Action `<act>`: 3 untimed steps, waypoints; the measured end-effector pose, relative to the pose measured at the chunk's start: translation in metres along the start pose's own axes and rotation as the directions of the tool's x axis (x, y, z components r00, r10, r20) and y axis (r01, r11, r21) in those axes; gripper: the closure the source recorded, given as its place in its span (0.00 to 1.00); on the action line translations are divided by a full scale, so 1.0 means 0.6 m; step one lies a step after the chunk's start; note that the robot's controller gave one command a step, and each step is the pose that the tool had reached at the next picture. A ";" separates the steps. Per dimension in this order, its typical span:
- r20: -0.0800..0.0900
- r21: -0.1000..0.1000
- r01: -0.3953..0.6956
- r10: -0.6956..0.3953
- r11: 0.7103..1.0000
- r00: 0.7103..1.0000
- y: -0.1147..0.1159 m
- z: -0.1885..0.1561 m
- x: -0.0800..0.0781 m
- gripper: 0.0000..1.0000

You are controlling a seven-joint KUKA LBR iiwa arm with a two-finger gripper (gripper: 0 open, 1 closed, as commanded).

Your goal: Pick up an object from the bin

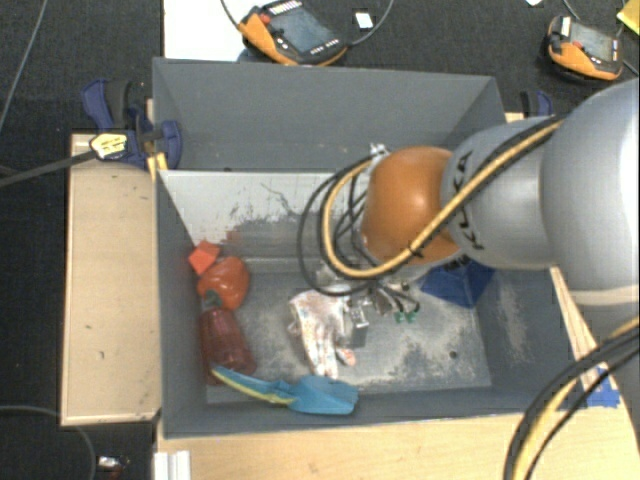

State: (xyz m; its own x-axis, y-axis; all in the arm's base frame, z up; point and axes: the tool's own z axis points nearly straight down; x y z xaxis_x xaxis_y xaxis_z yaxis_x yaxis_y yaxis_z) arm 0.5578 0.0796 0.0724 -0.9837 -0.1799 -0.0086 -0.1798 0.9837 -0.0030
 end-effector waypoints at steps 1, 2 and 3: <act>-0.004 0.000 0.214 -0.214 0.977 0.977 -0.071 0.003 0.098 0.00; 0.007 -0.003 -0.008 0.008 1.000 1.000 0.014 -0.033 0.004 1.00; 0.007 -0.003 -0.009 0.009 1.000 1.000 0.014 -0.033 0.004 1.00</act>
Offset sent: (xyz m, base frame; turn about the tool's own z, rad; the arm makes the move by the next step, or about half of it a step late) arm -0.0047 0.0077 0.0190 0.0068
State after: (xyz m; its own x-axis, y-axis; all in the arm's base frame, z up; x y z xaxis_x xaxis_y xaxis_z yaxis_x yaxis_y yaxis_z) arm 0.5539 0.0875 0.0920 -0.9851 -0.1710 -0.0154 -0.1710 0.9853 -0.0003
